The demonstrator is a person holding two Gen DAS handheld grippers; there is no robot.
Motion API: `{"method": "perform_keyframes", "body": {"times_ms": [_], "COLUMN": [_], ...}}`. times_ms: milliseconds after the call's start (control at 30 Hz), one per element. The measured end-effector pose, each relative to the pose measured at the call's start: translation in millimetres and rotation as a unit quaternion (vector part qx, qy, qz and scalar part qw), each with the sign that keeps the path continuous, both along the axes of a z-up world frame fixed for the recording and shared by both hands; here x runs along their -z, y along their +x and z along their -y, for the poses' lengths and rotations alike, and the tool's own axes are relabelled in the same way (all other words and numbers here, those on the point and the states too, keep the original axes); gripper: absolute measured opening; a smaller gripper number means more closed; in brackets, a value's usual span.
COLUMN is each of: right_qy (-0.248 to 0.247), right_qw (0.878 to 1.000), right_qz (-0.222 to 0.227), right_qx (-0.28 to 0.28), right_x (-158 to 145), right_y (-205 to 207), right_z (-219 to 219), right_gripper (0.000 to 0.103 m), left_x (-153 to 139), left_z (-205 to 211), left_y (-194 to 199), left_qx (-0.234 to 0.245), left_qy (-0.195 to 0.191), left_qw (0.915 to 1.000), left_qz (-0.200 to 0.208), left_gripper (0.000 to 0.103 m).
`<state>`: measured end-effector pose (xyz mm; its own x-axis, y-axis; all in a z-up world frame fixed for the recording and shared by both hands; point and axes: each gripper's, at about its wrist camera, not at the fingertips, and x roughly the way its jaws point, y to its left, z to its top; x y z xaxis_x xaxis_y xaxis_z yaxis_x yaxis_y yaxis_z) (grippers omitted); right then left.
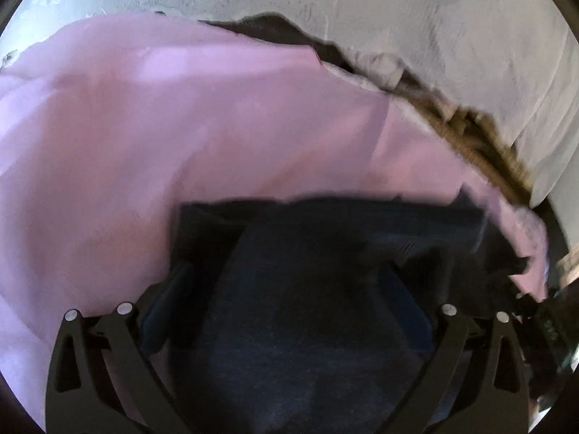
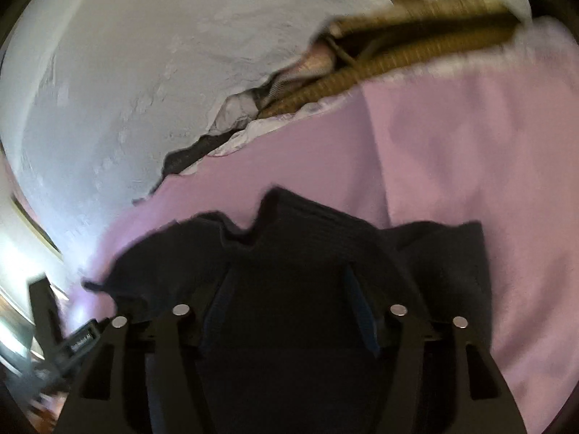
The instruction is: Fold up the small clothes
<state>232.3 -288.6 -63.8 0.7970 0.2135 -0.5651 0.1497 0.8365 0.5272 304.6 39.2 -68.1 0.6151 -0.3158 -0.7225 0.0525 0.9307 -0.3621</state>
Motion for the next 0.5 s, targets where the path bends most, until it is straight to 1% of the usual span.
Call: {"method": "perform_keyframes", "body": {"times_ms": [33, 67, 133, 167, 200, 267, 300, 367, 400, 433, 467, 500], "right_qy": [0.027, 0.039, 0.041, 0.047, 0.062, 0.062, 0.055, 0.025, 0.006, -0.030, -0.054, -0.072], "right_qw": [1.000, 0.999, 0.998, 0.997, 0.996, 0.996, 0.997, 0.997, 0.996, 0.992, 0.988, 0.986], "right_qz": [0.010, 0.014, 0.023, 0.024, 0.022, 0.024, 0.024, 0.027, 0.029, 0.034, 0.051, 0.068], "right_qx": [0.008, 0.018, 0.052, 0.057, 0.055, 0.056, 0.057, 0.067, 0.081, 0.116, 0.134, 0.137], "right_x": [0.1, -0.3, -1.2, 0.2, 3.0, 3.2, 2.0, -2.6, -6.7, -14.4, -21.3, -27.8], "right_y": [-3.3, -6.2, -12.4, -12.3, -11.3, -11.0, -11.2, -15.1, -18.7, -26.1, -35.5, -42.0], "right_z": [9.9, 15.5, 26.9, 30.7, 35.2, 36.5, 35.4, 28.0, 25.0, 21.3, 18.2, 14.4], "right_gripper": [0.057, 0.057, 0.057, 0.057, 0.057, 0.057, 0.057, 0.057, 0.066, 0.075, 0.075, 0.076], "left_x": [-1.9, -1.3, -1.1, -2.7, -3.3, -5.1, -6.6, -12.4, -15.8, -19.6, -21.7, -23.1], "left_z": [0.5, 3.1, 7.3, 6.2, 2.1, -7.9, -15.4, -30.0, -36.5, -43.1, -46.7, -48.7], "left_y": [-1.7, -2.0, -3.2, -4.0, -4.8, -6.7, -9.2, -15.6, -19.2, -22.4, -24.1, -25.0], "left_qx": [-0.002, 0.000, 0.003, 0.002, -0.002, -0.011, -0.025, -0.067, -0.078, -0.084, -0.084, -0.080], "left_qy": [0.003, 0.013, 0.029, 0.029, 0.021, -0.009, -0.024, -0.028, -0.036, -0.057, -0.074, -0.093], "left_qw": [1.0000, 0.9999, 0.9996, 0.9995, 0.9997, 0.9998, 0.9992, 0.9968, 0.9955, 0.9939, 0.9926, 0.9915], "left_qz": [0.004, 0.005, 0.007, 0.010, 0.012, 0.015, 0.018, 0.032, 0.039, 0.044, 0.045, 0.043], "left_gripper": [0.098, 0.098, 0.098, 0.098, 0.098, 0.098, 0.098, 0.098, 0.098, 0.098, 0.098, 0.098]}}
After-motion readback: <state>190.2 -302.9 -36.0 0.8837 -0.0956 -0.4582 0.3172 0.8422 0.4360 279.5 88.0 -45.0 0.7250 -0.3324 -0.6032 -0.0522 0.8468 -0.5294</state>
